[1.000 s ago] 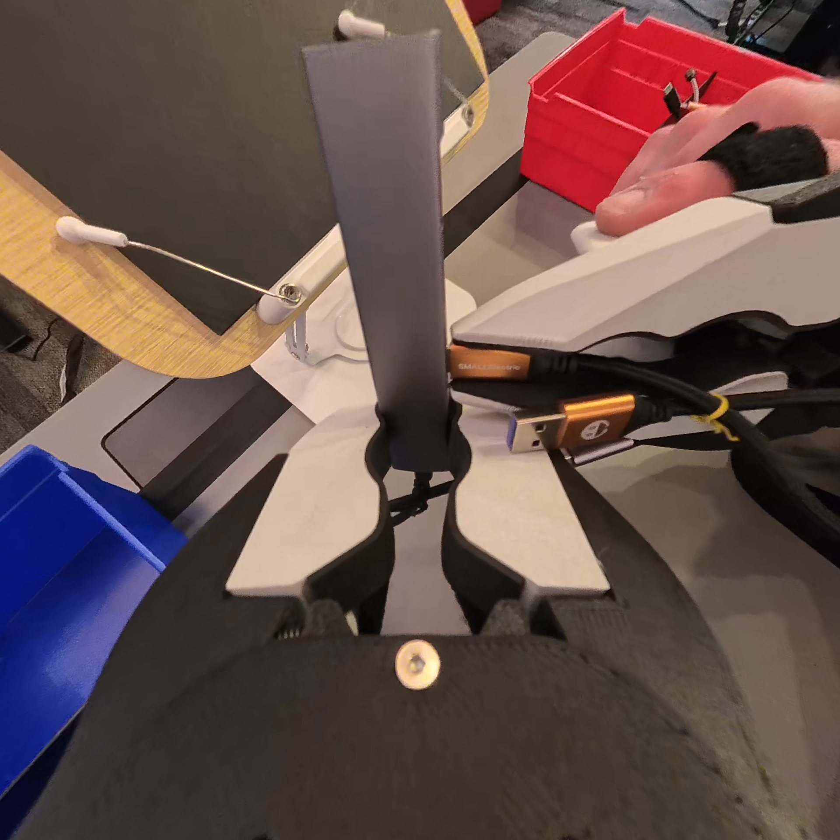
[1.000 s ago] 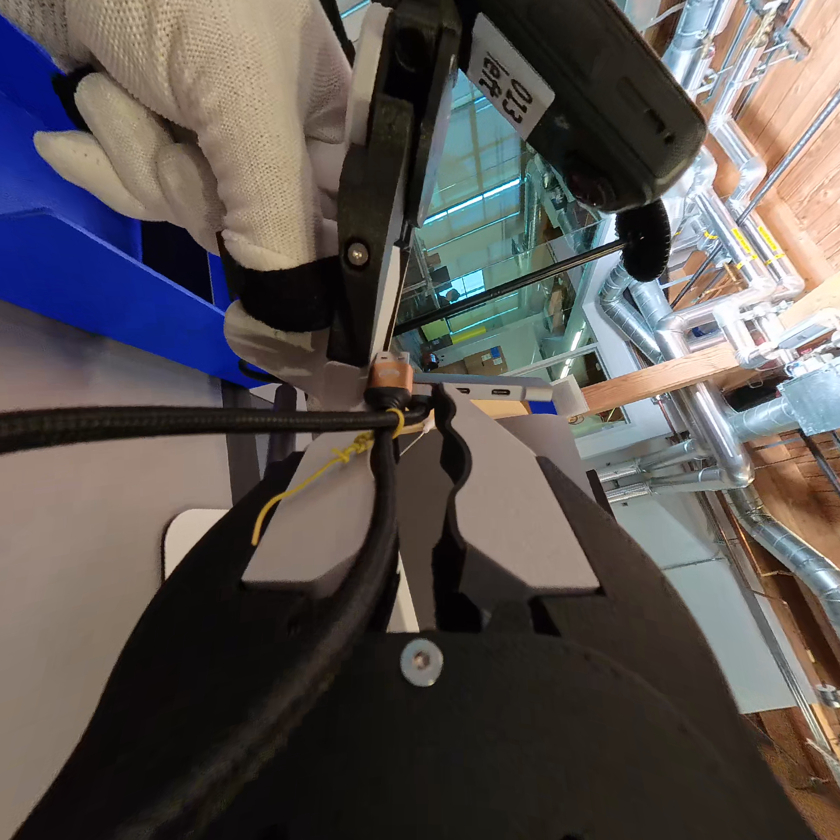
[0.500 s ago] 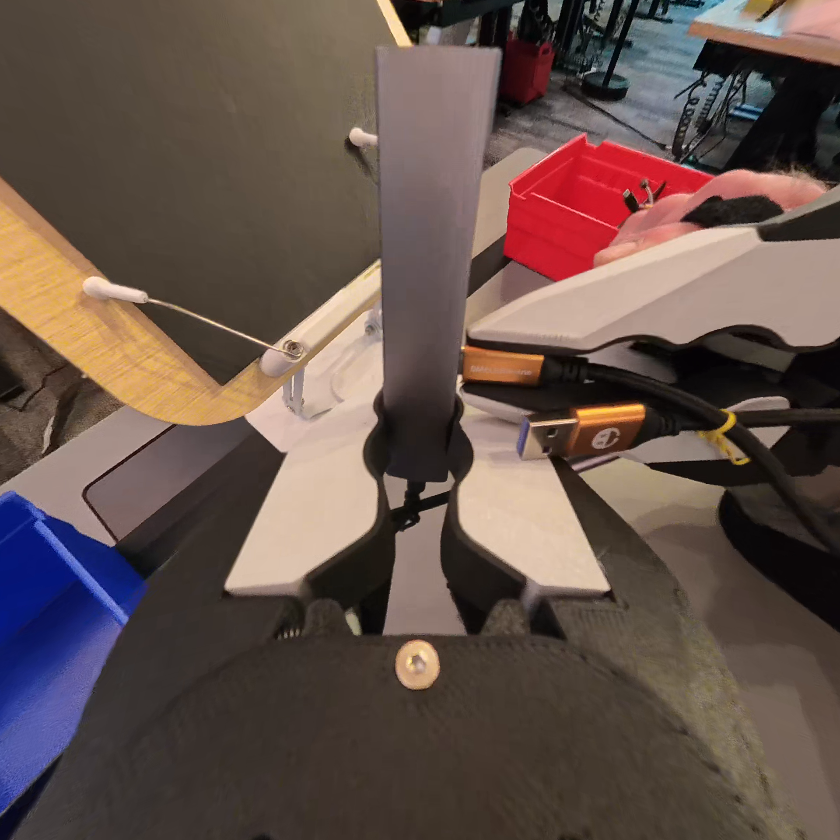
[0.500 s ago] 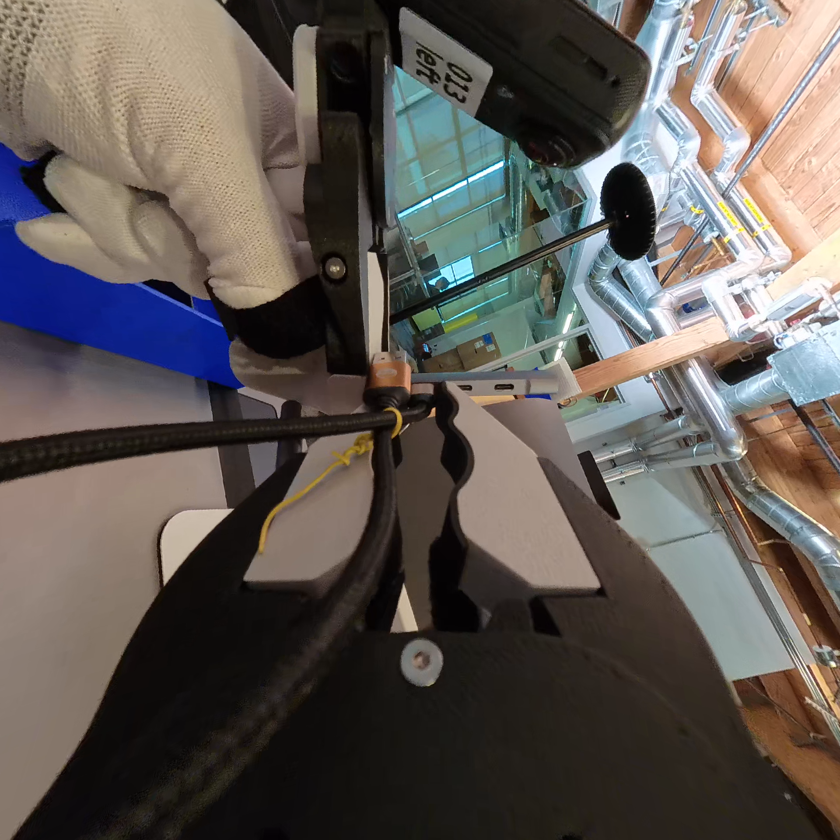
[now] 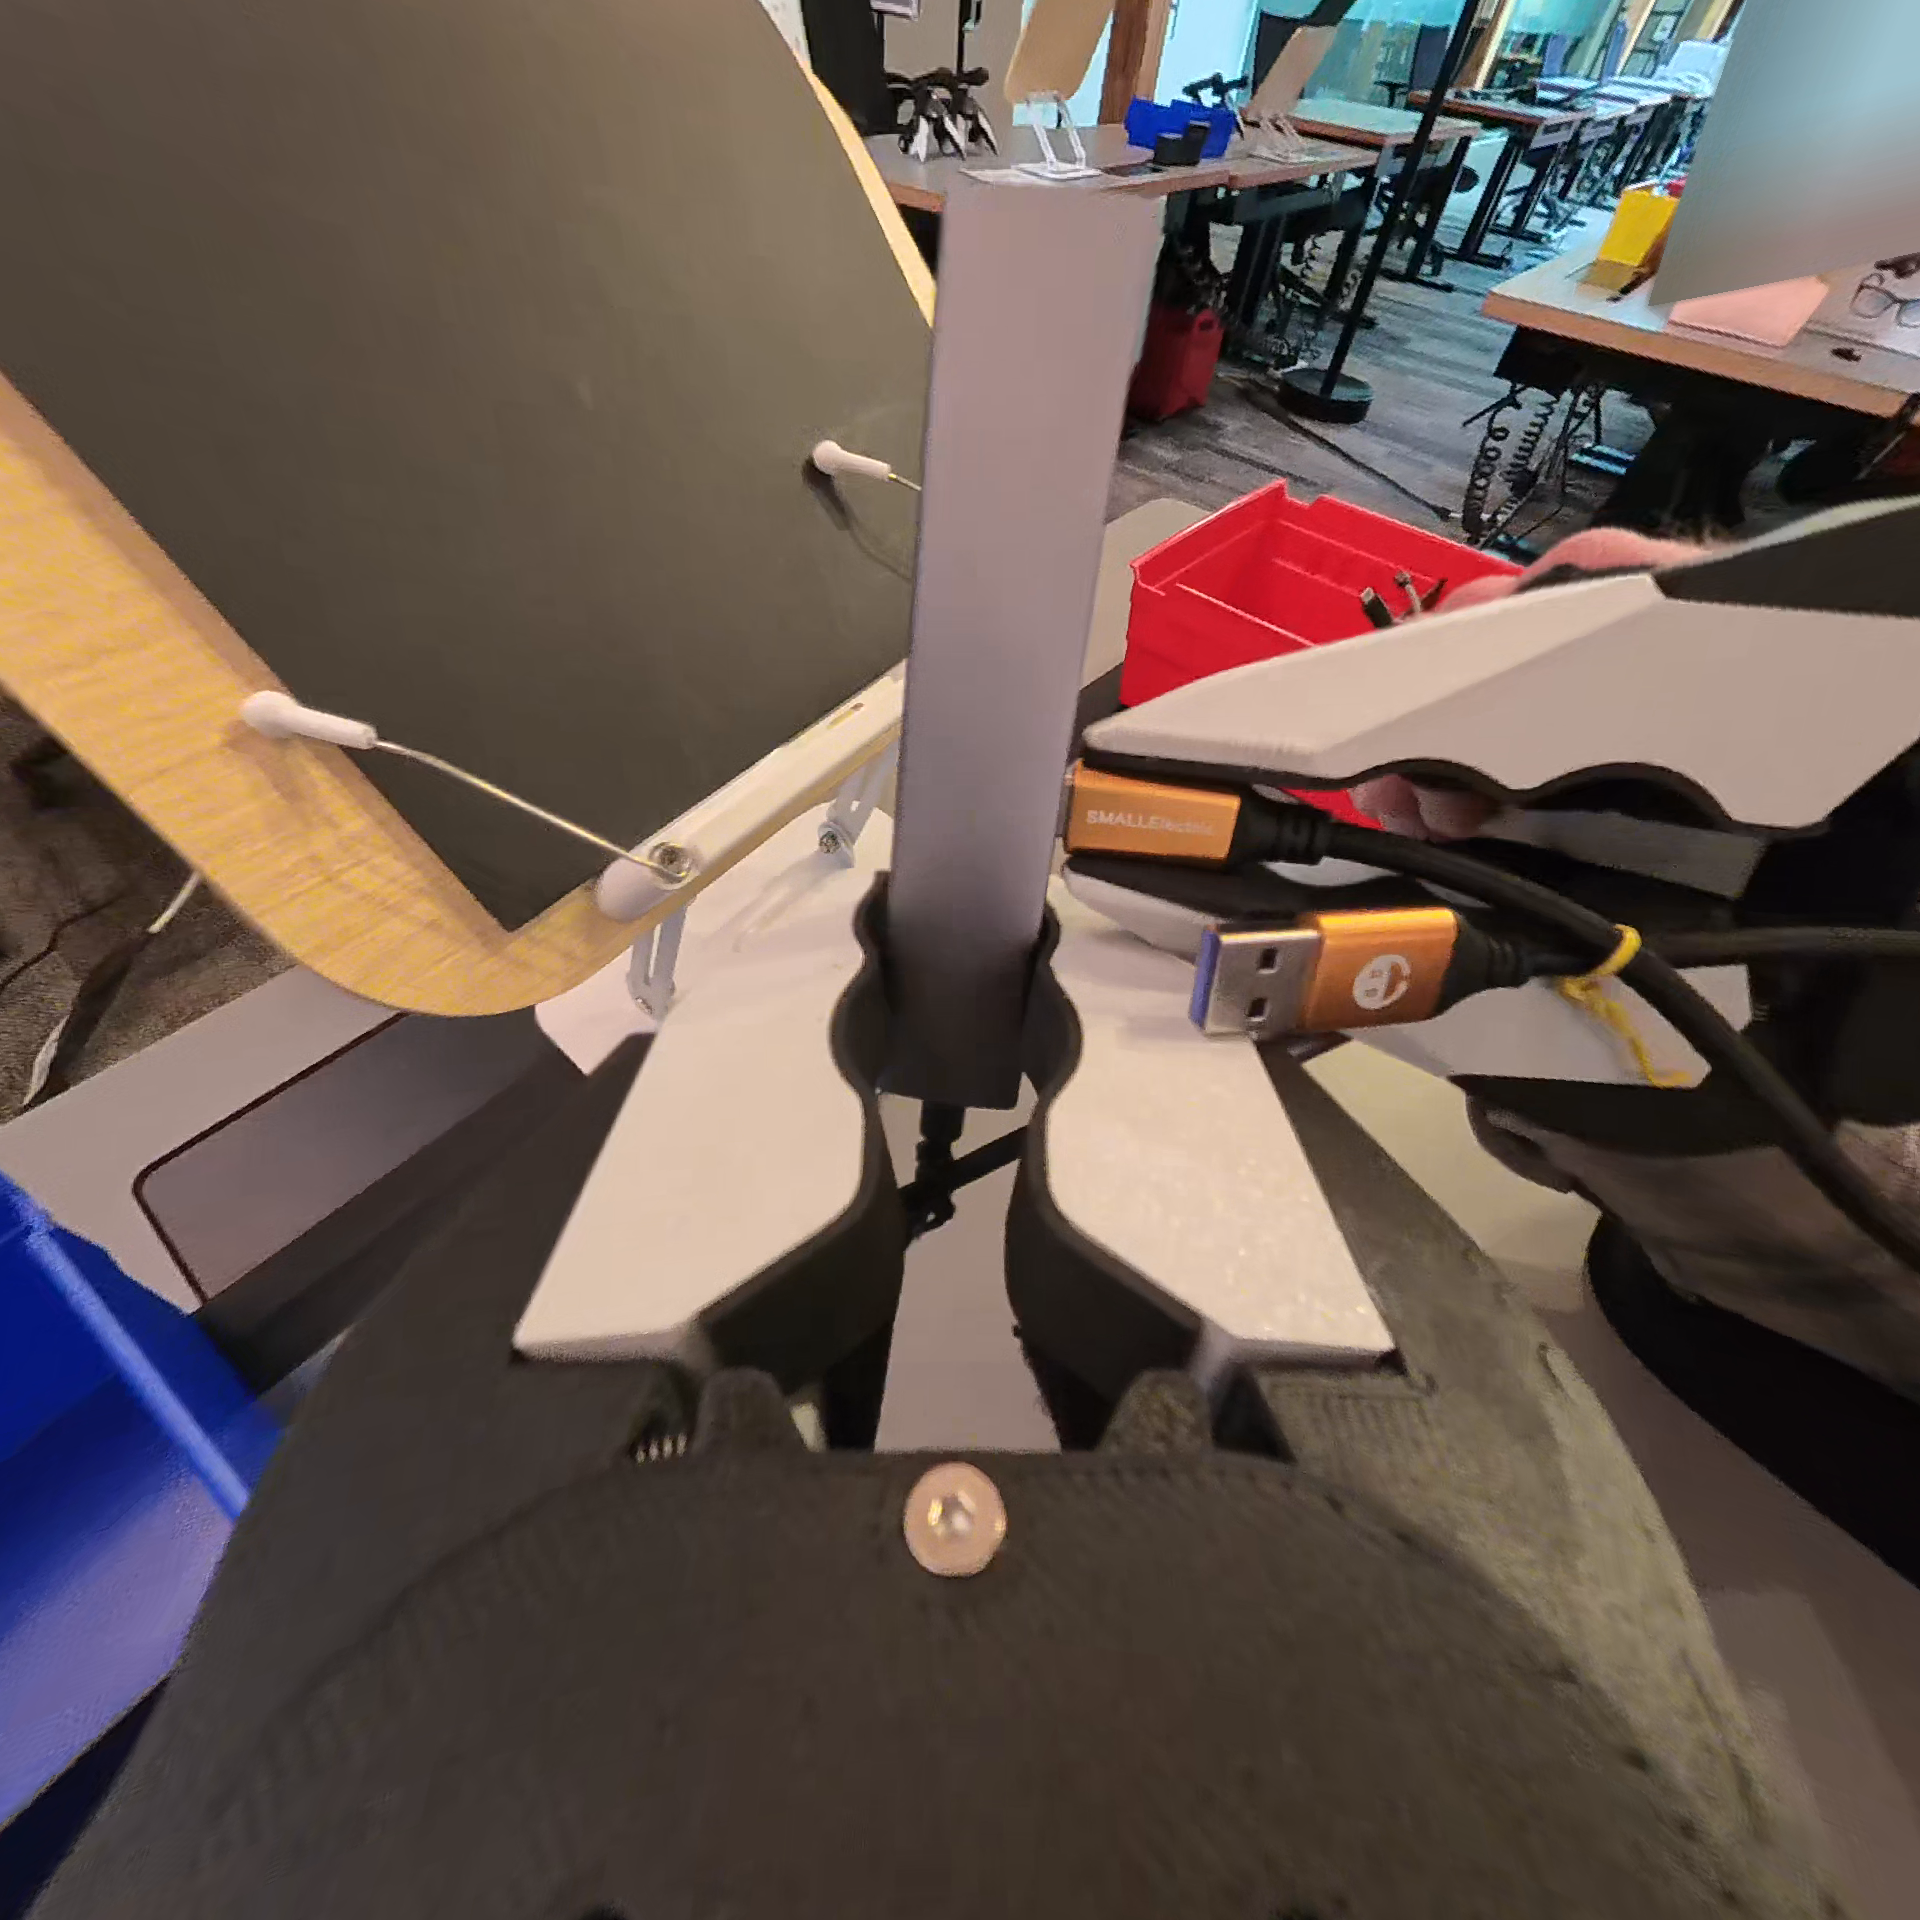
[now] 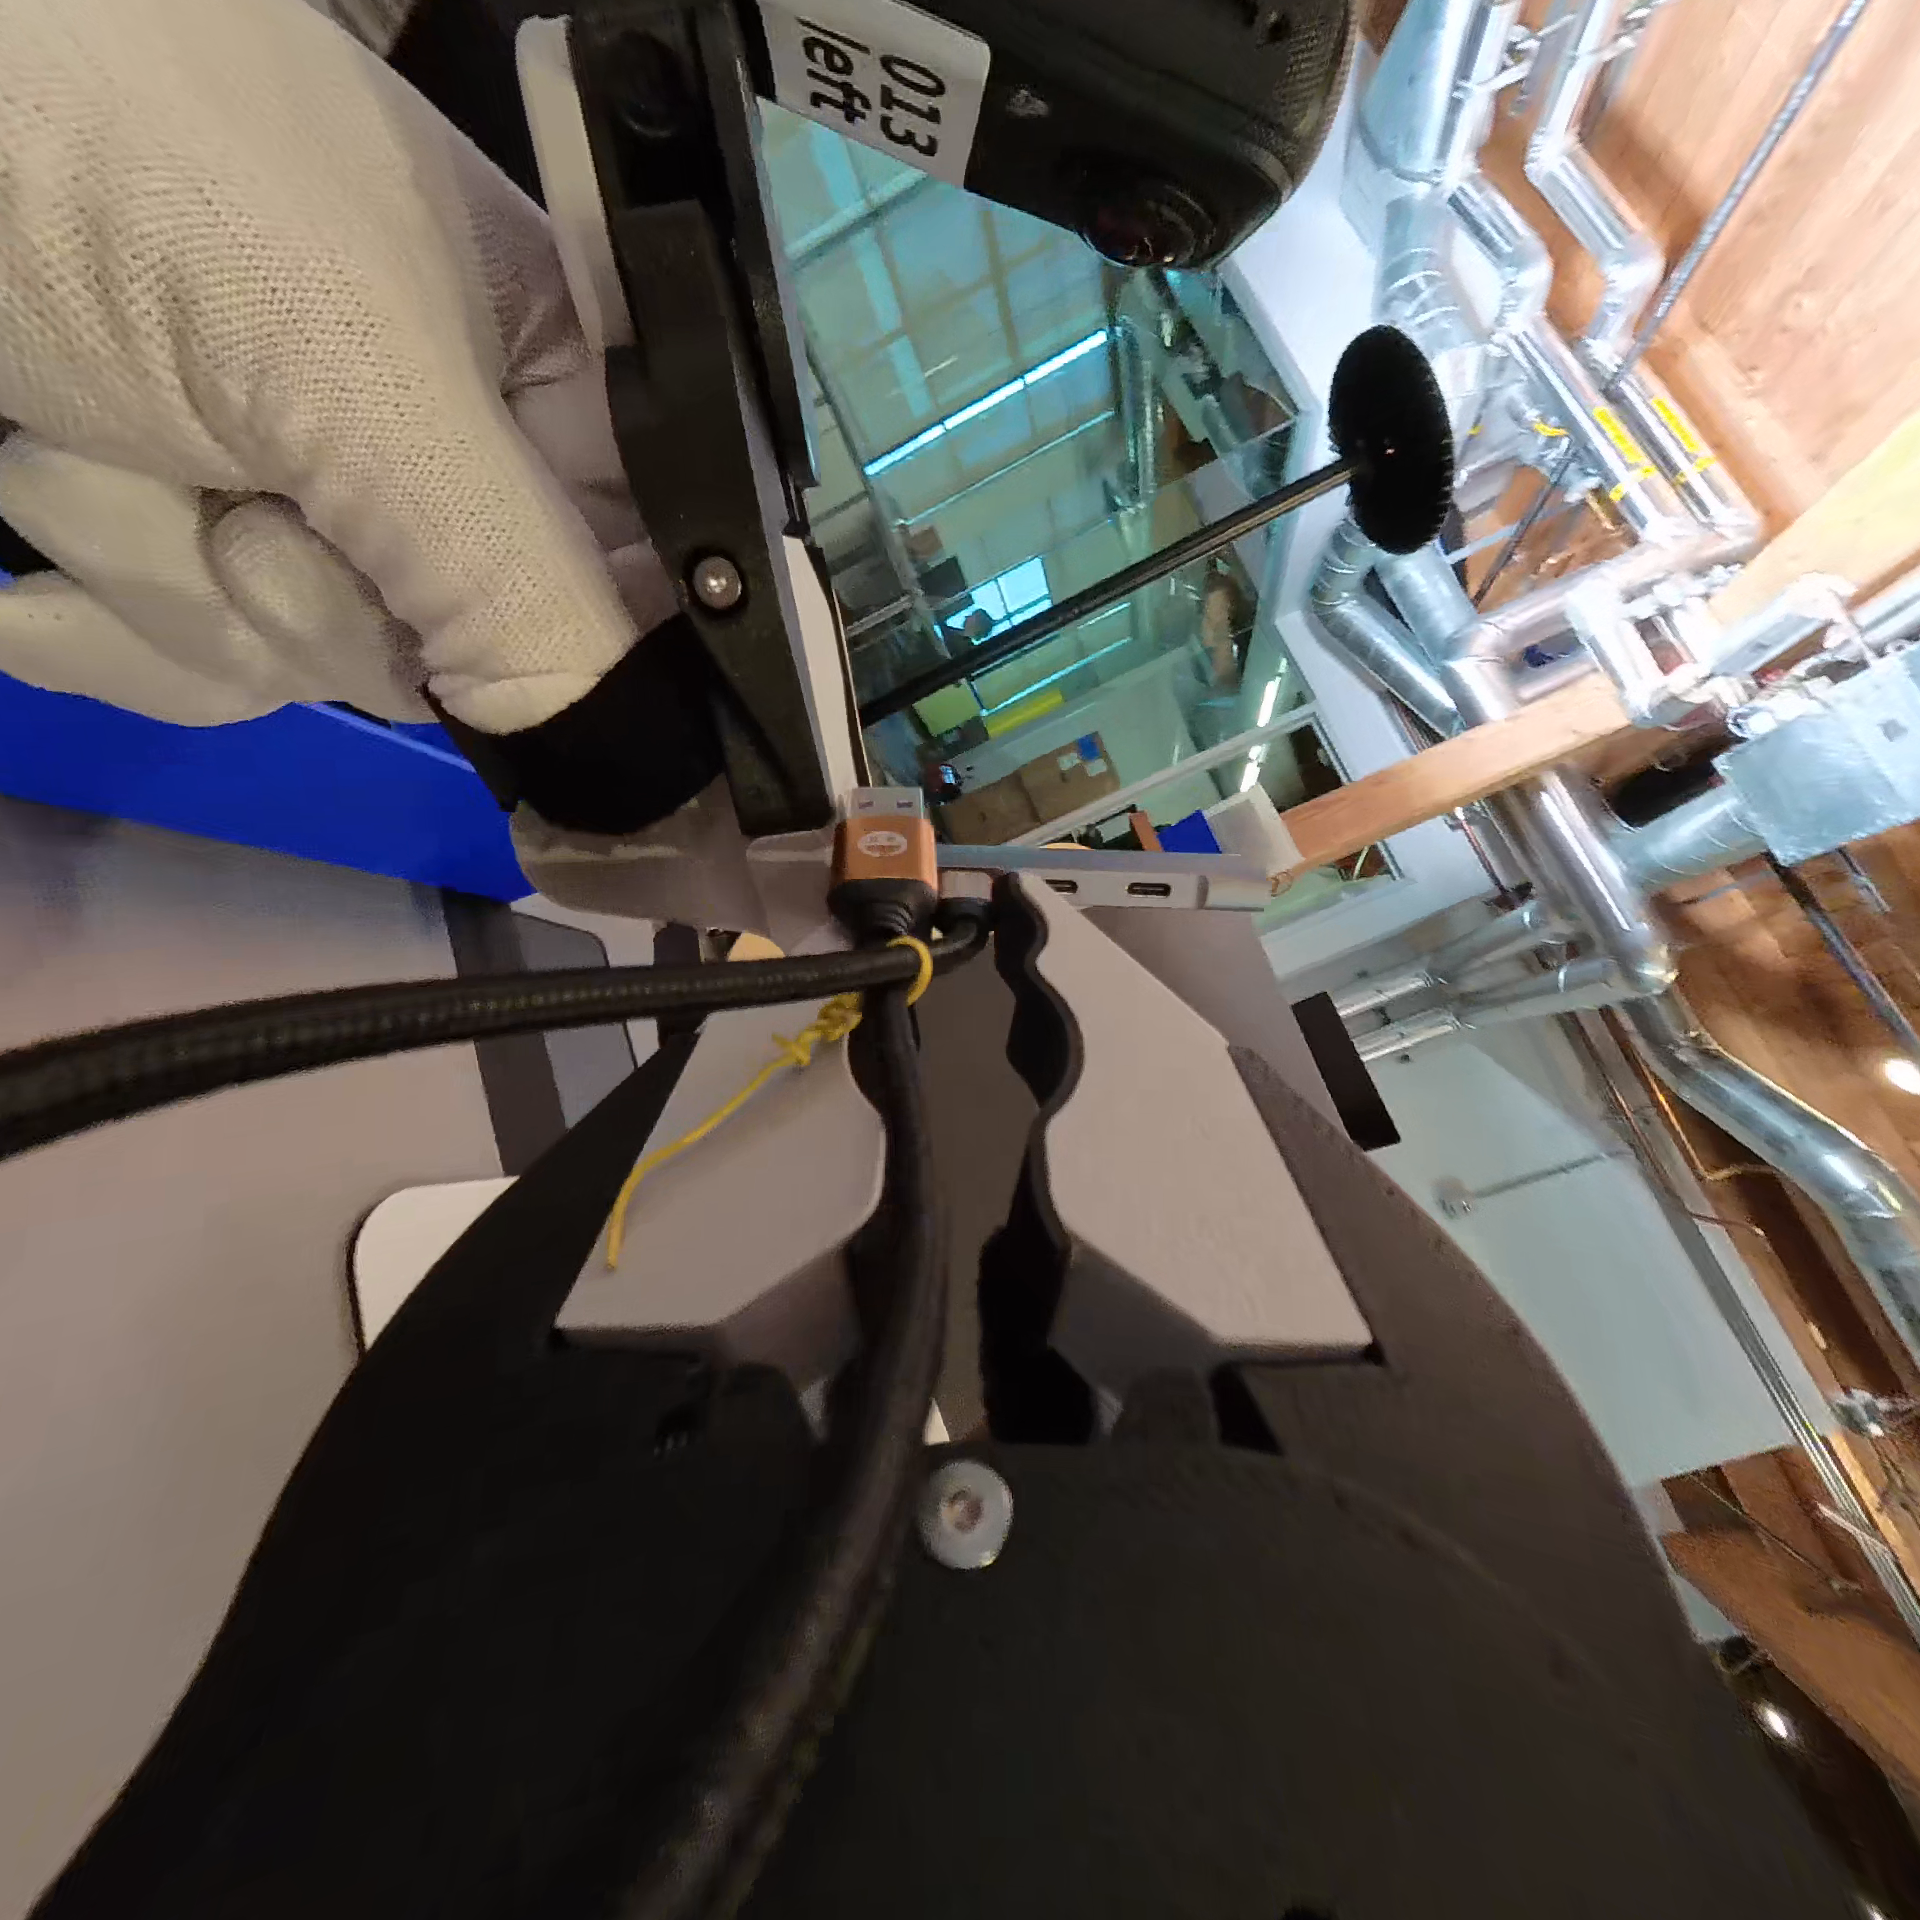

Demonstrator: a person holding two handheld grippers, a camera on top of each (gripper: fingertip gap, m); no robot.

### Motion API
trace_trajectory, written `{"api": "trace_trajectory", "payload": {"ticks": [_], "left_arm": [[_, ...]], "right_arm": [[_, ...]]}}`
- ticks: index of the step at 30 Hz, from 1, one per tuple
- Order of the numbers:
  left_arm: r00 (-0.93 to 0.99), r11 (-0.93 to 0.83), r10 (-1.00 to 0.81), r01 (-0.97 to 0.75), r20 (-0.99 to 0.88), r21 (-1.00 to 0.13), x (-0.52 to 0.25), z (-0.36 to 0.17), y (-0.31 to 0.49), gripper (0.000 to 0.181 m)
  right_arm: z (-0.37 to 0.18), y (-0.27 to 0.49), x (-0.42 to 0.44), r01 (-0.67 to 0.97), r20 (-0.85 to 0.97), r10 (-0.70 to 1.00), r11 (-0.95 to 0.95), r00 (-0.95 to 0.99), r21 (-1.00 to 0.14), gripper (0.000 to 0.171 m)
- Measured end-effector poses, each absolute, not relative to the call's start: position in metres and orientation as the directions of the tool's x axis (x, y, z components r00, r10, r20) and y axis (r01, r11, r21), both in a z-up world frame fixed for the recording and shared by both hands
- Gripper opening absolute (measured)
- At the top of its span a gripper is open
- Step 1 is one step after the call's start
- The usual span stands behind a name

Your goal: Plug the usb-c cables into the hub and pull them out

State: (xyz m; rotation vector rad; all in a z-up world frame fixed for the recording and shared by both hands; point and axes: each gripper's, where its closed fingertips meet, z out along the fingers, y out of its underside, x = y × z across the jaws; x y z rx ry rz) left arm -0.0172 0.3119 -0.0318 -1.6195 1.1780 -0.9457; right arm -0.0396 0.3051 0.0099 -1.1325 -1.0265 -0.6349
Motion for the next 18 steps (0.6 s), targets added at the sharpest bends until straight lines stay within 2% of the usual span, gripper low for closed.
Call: {"api": "trace_trajectory", "payload": {"ticks": [5, 11, 18], "left_arm": [[0.255, -0.156, -0.963, -0.258, 0.089, -0.953, -0.017, -0.032, 0.313, 0.022], [0.197, -0.132, -0.977, -0.273, 0.079, -0.953, -0.007, -0.033, 0.298, 0.022], [0.257, -0.14, -0.962, -0.188, 0.089, -0.972, -0.019, -0.014, 0.308, 0.023]], "right_arm": [[0.009, 0.306, -0.04, 0.85, 0.904, 0.077, 0.315, 0.42, -0.422, 0.009], [0.005, 0.293, -0.03, 0.816, 0.888, 0.258, 0.358, 0.38, -0.453, 0.01], [0.023, 0.299, -0.042, 0.848, 0.897, 0.038, 0.312, 0.44, -0.429, 0.009]]}}
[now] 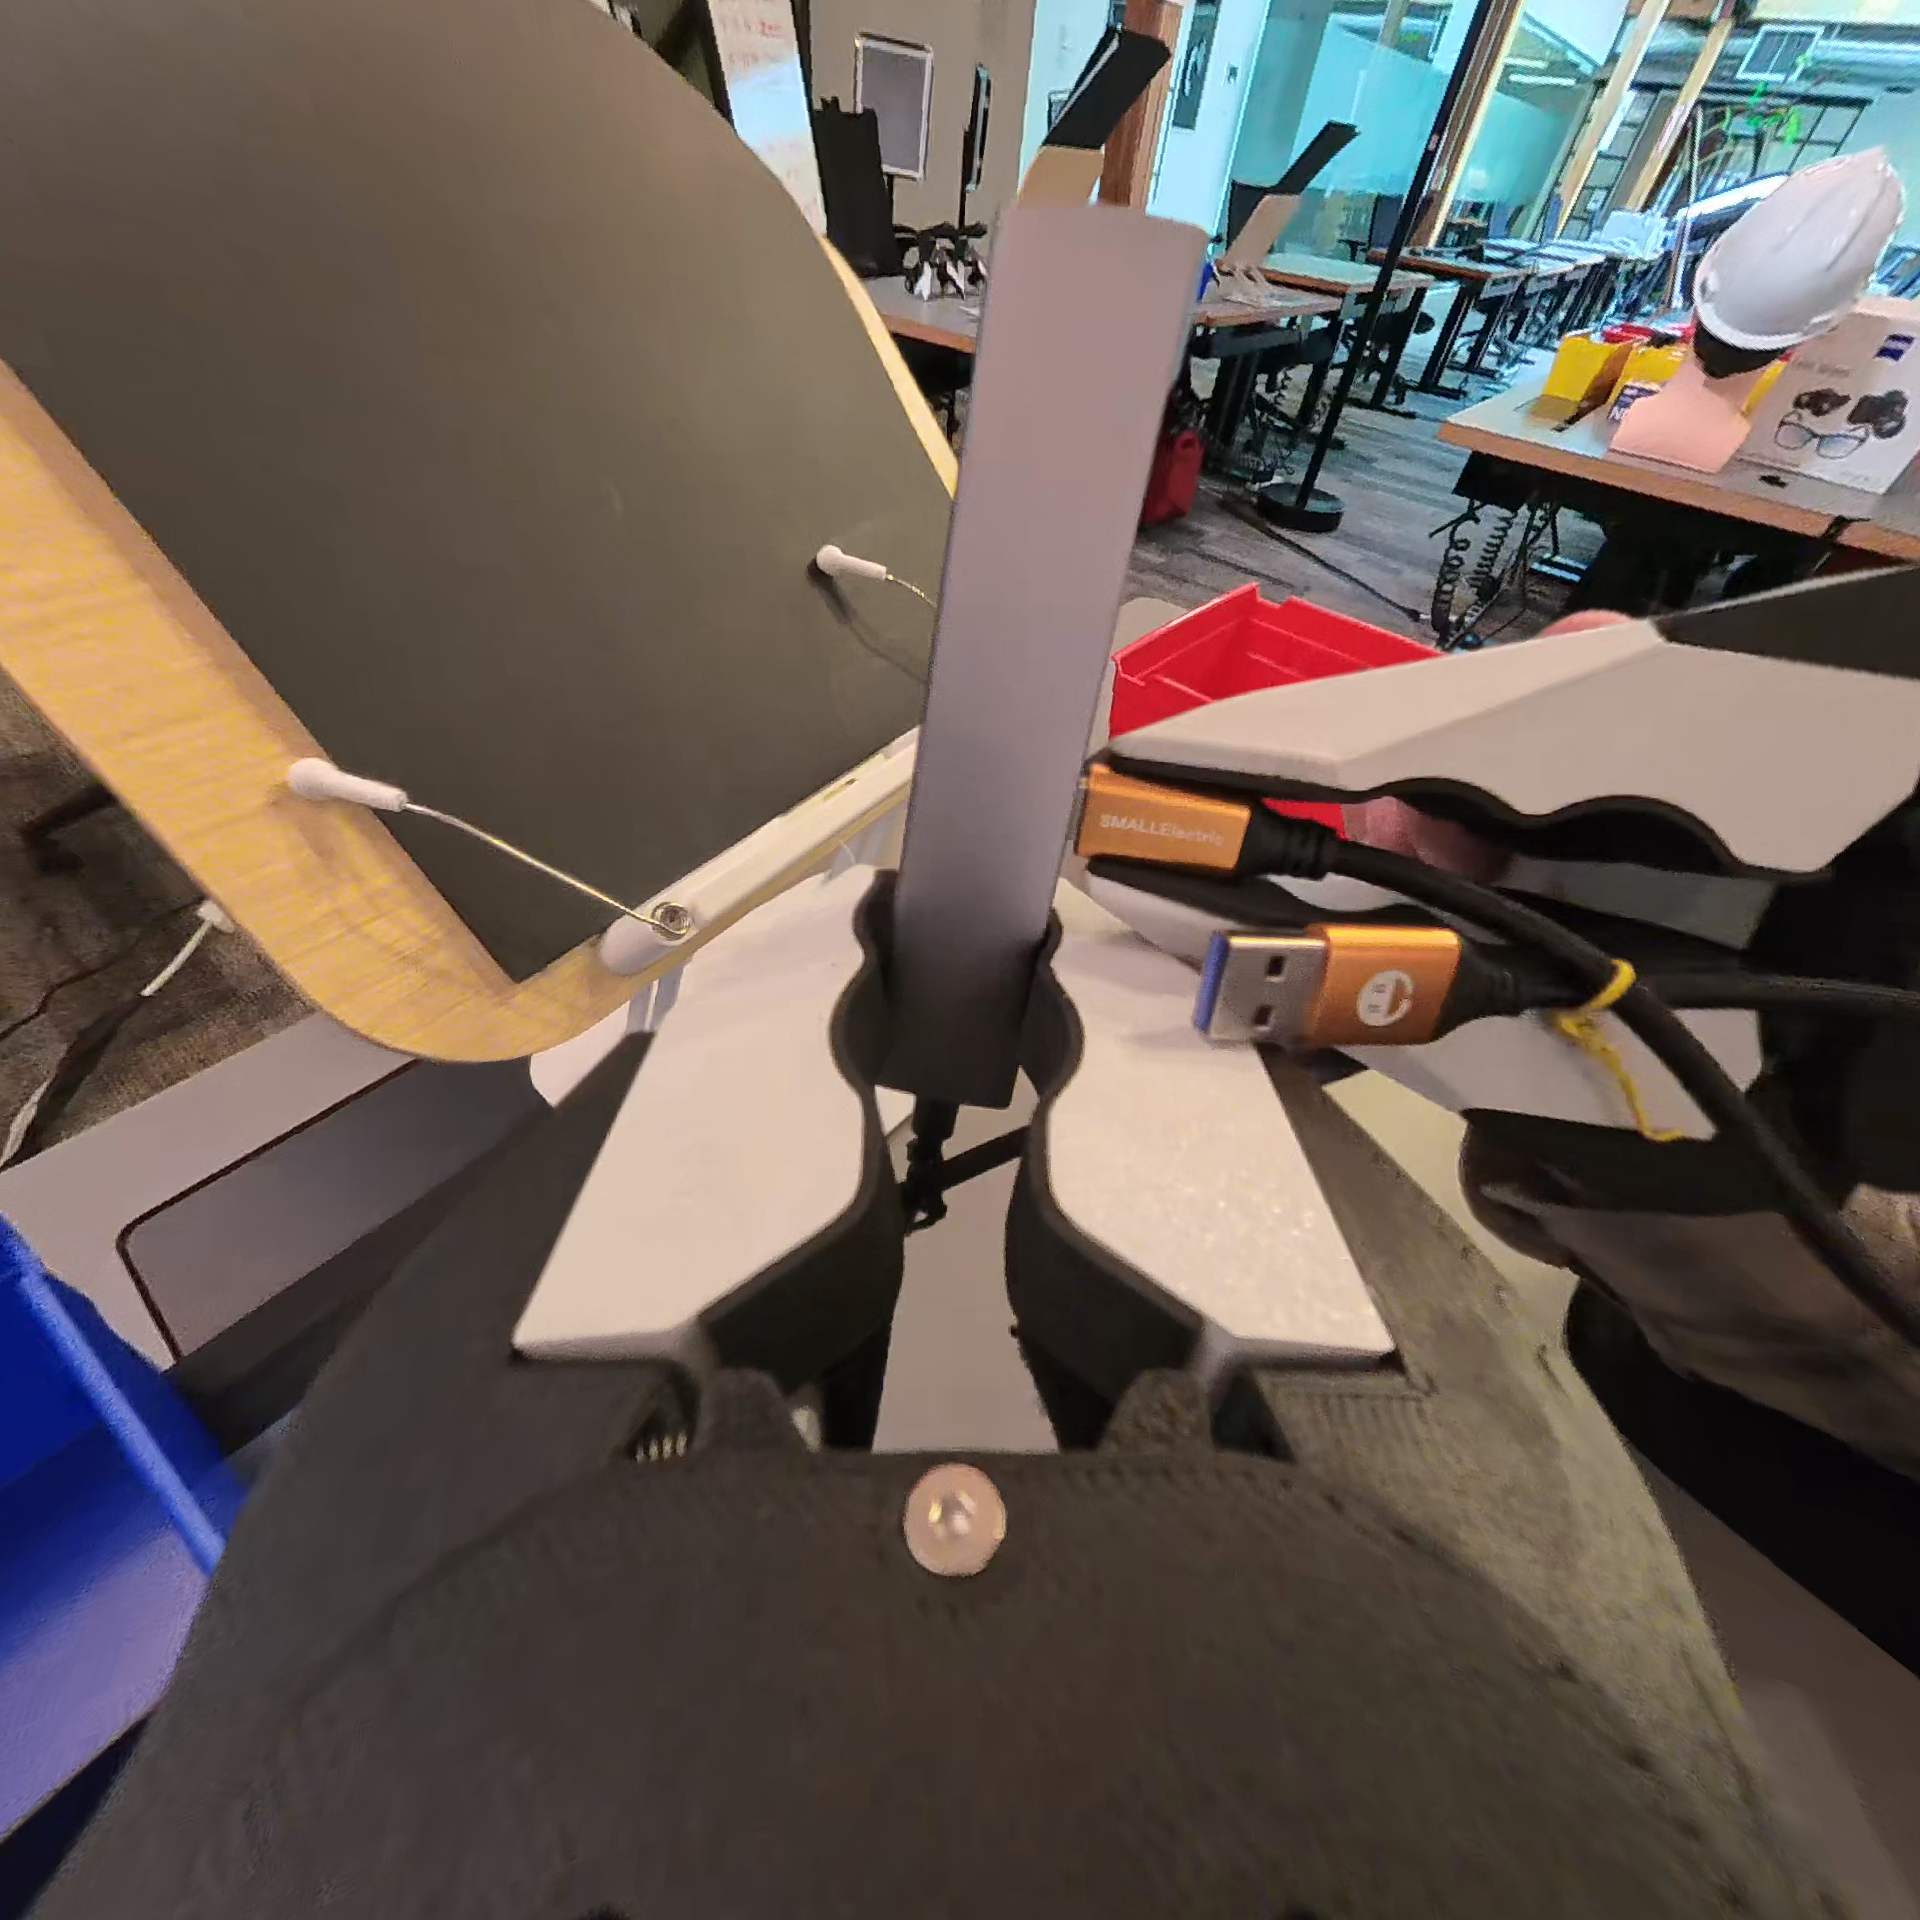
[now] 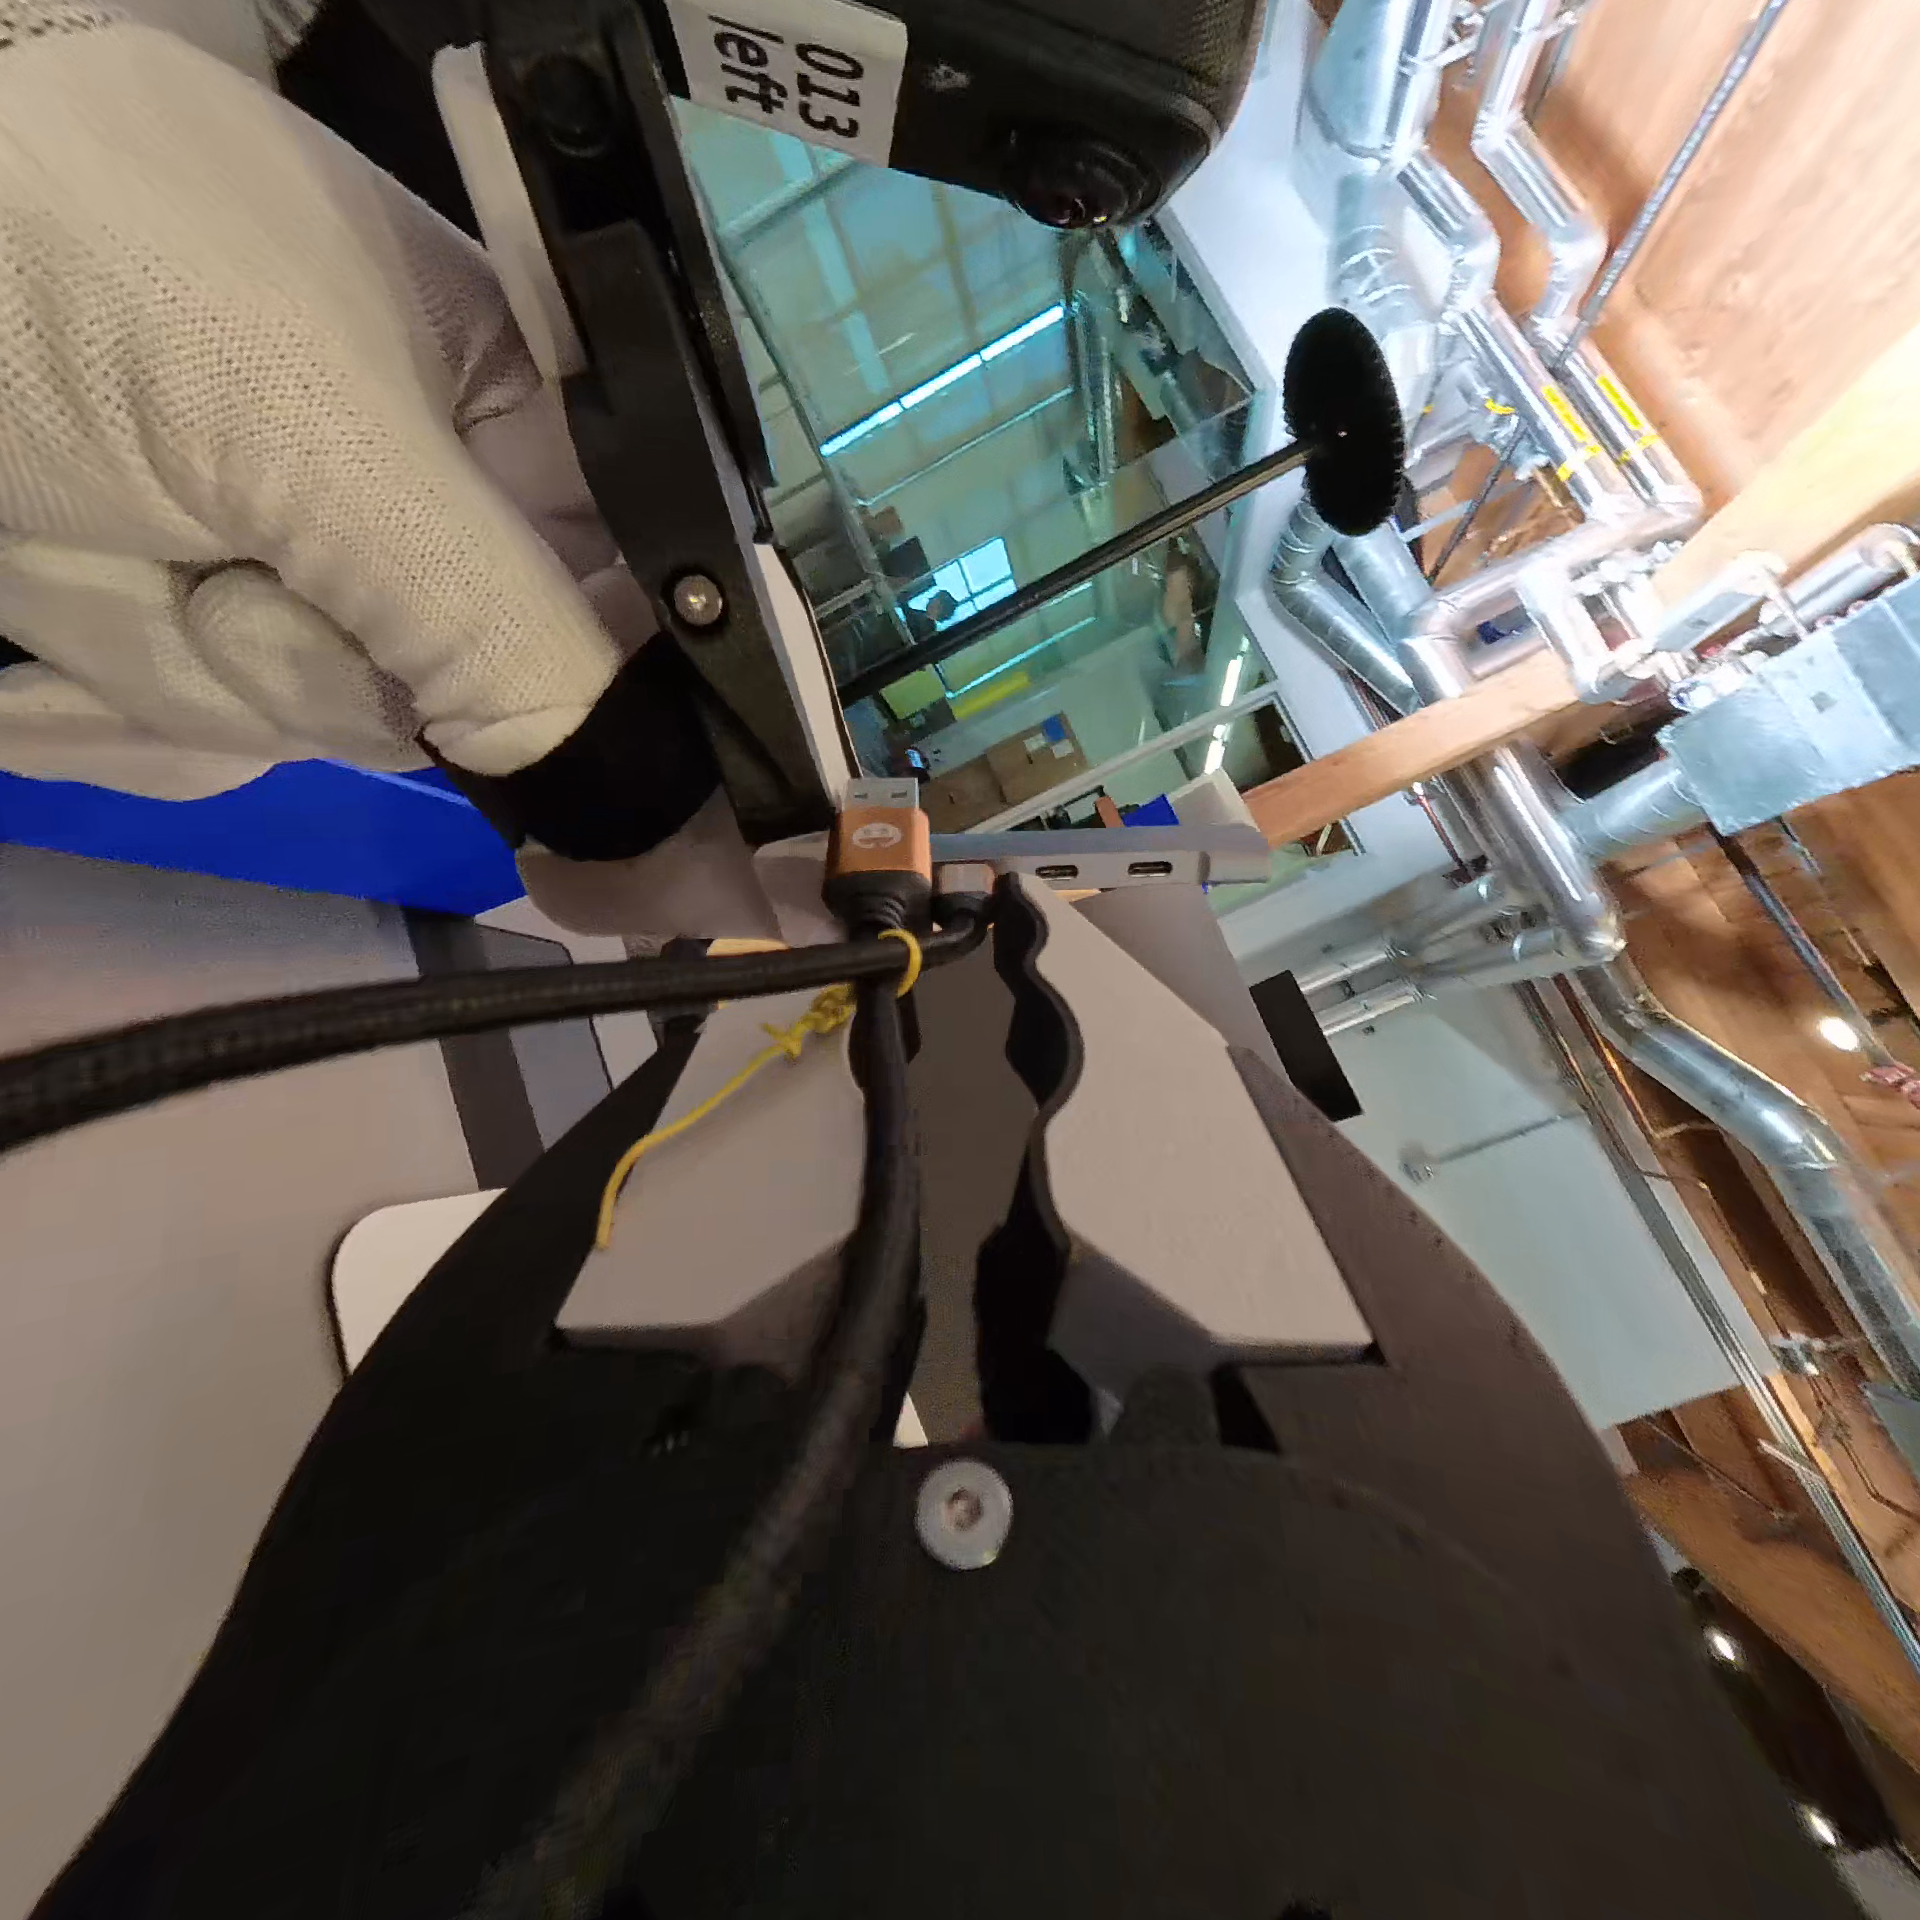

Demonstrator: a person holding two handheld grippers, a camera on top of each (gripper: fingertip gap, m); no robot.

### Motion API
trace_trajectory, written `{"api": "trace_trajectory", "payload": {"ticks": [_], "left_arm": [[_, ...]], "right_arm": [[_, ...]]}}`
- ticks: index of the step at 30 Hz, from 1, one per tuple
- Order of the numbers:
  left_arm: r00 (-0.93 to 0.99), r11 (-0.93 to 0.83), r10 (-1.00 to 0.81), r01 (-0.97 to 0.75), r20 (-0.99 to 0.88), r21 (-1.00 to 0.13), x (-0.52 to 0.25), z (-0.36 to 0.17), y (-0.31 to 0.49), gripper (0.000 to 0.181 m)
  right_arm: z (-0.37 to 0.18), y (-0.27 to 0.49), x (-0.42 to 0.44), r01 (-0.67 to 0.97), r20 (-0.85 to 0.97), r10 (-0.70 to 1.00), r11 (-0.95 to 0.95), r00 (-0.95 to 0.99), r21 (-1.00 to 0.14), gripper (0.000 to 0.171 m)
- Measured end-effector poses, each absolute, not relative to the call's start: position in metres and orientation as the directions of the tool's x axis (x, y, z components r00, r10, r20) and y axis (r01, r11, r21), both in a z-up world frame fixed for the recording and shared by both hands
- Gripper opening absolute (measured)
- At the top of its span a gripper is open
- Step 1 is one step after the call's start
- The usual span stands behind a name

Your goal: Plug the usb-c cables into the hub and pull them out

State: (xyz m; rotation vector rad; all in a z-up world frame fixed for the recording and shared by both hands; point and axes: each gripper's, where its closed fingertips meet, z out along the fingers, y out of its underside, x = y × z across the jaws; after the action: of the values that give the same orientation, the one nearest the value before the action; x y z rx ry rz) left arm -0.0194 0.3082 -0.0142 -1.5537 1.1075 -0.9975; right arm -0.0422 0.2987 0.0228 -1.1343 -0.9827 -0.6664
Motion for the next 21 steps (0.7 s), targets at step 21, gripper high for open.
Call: {"api": "trace_trajectory", "payload": {"ticks": [21], "left_arm": [[0.32, -0.133, -0.943, -0.118, 0.089, -0.984, -0.026, 0.001, 0.313, 0.022]], "right_arm": [[0.035, 0.286, -0.047, 0.849, 0.895, -0.023, 0.33, 0.444, -0.413, 0.009]]}}
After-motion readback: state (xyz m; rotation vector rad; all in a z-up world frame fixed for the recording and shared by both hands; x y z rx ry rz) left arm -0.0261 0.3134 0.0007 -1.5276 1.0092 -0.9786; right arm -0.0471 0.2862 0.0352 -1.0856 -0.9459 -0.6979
